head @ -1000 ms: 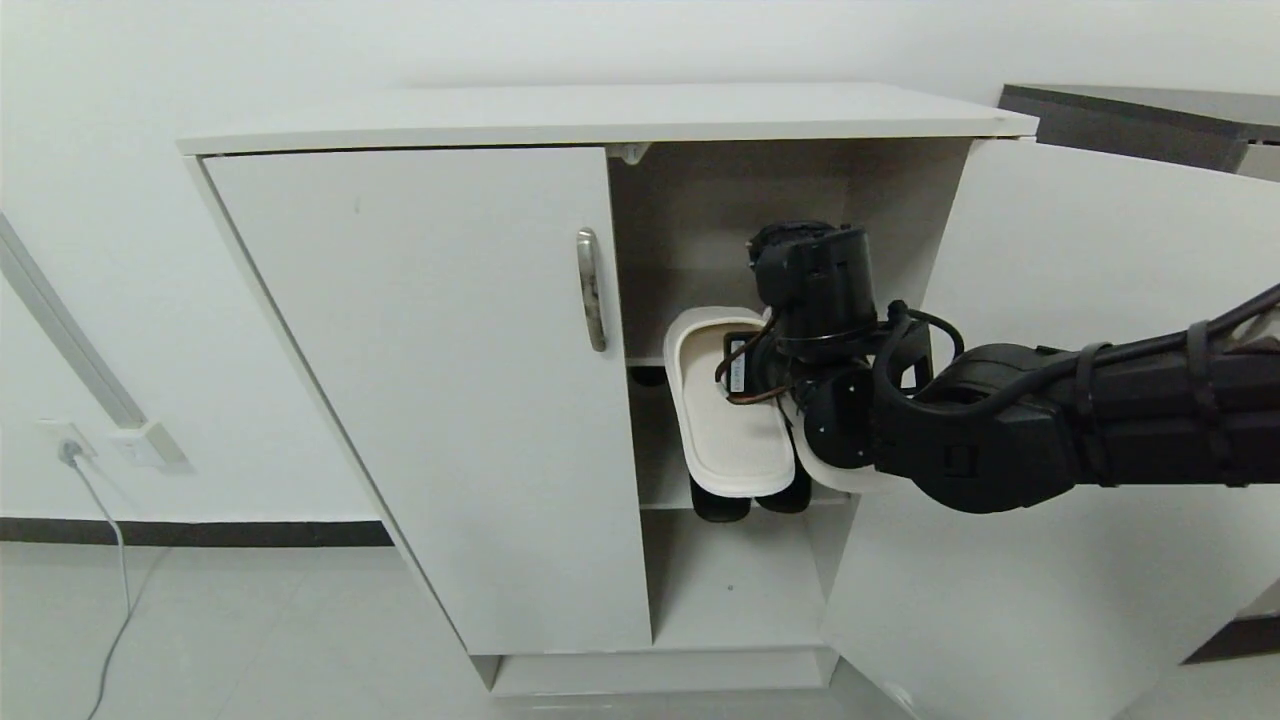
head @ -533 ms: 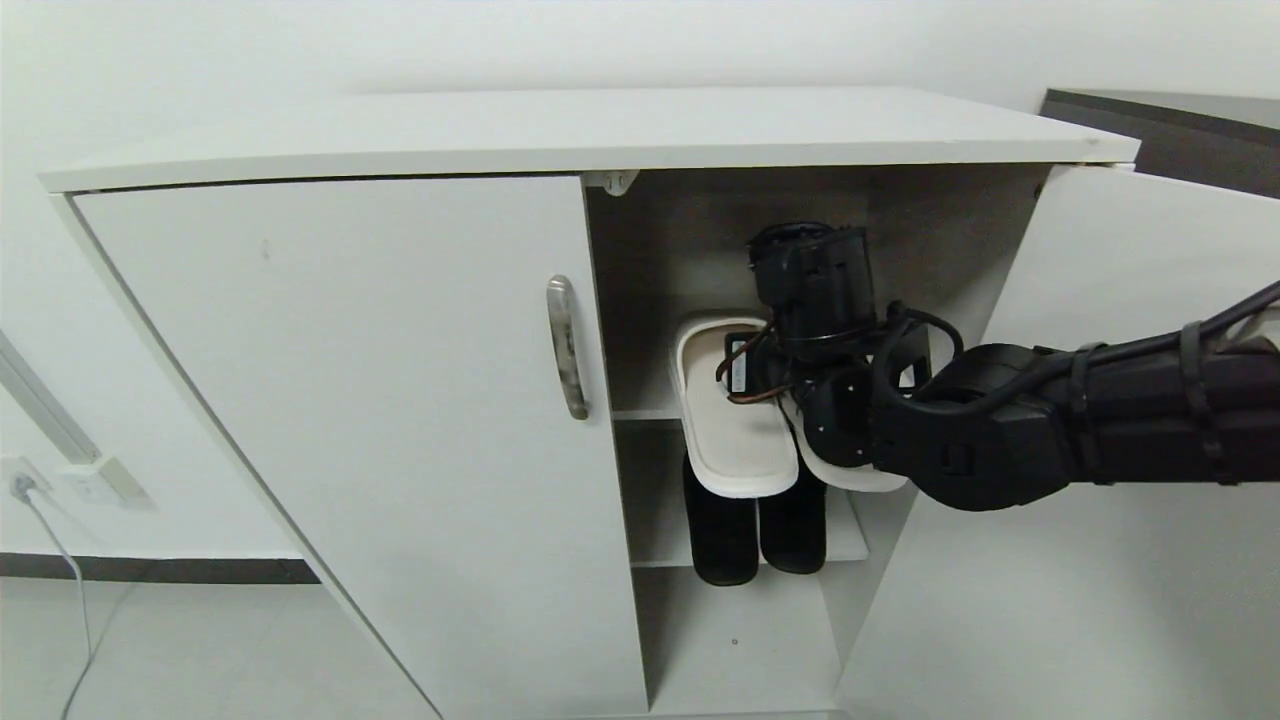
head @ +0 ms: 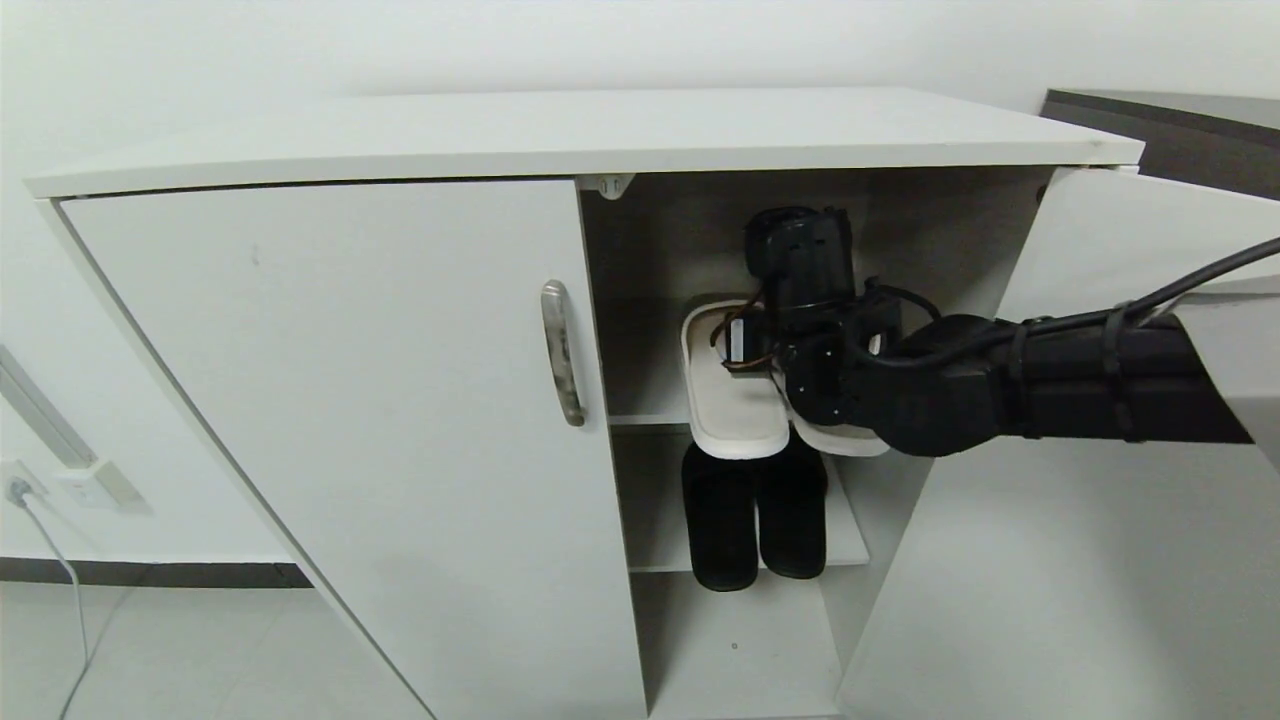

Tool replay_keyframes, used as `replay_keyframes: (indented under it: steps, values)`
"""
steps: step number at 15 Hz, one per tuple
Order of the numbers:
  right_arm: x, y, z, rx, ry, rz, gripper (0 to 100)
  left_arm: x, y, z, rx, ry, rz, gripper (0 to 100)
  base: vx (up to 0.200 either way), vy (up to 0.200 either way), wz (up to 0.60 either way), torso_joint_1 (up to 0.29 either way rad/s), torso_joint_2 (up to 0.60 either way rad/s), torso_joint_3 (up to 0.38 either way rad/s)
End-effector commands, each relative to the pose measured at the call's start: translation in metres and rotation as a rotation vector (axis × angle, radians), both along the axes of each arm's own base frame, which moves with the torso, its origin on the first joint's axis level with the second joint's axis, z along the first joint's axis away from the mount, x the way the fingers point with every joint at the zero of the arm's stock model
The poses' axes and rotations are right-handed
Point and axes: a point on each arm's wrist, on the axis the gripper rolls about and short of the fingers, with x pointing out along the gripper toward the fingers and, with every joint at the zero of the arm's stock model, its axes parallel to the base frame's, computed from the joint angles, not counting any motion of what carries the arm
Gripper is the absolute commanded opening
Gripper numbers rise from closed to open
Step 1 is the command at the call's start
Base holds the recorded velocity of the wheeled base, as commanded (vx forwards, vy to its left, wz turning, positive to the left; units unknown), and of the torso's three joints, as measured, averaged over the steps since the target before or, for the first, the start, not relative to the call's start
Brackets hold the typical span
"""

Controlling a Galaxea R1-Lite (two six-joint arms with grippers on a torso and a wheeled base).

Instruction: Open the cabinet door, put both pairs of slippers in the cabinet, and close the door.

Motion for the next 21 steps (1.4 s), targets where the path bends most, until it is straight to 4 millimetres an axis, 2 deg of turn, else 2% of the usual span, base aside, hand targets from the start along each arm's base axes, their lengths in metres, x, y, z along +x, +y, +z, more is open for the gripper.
replay_keyframes:
  steps: [1, 4, 7, 15, 16, 21]
  values:
    - [0.017, 0.003, -0.001, -0.002, 0.003, -0.02, 0, 0.0, 0.0, 0.0, -0.001, 0.001, 0.0, 0, 0.0, 0.0, 0.0, 0.0, 0.0, 0.0]
    - [0.032, 0.001, 0.002, 0.003, -0.002, -0.041, 0, 0.0, 0.0, 0.0, -0.001, 0.001, 0.0, 0, 0.0, 0.0, 0.0, 0.0, 0.0, 0.0]
    - [0.038, 0.001, -0.001, 0.006, -0.001, -0.037, 0, 0.0, 0.0, 0.0, -0.001, 0.001, 0.008, 0, 0.0, 0.0, 0.0, 0.0, 0.0, 0.0]
    - [0.04, 0.001, -0.006, -0.002, 0.011, -0.034, 0, 0.0, 0.0, 0.0, -0.003, 0.002, 0.008, 0, 0.0, 0.0, 0.0, 0.0, 0.0, 0.0]
    - [0.04, 0.001, -0.007, -0.002, 0.013, -0.034, 100, 0.0, 0.0, 0.0, -0.003, 0.002, 0.008, 0, 0.0, 0.0, 0.0, 0.0, 0.0, 0.0]
    - [0.029, -0.003, -0.003, -0.006, 0.023, -0.026, 100, 0.0, 0.0, 0.0, -0.003, 0.002, 0.01, 0, 0.0, 0.0, 0.0, 0.0, 0.0, 0.0]
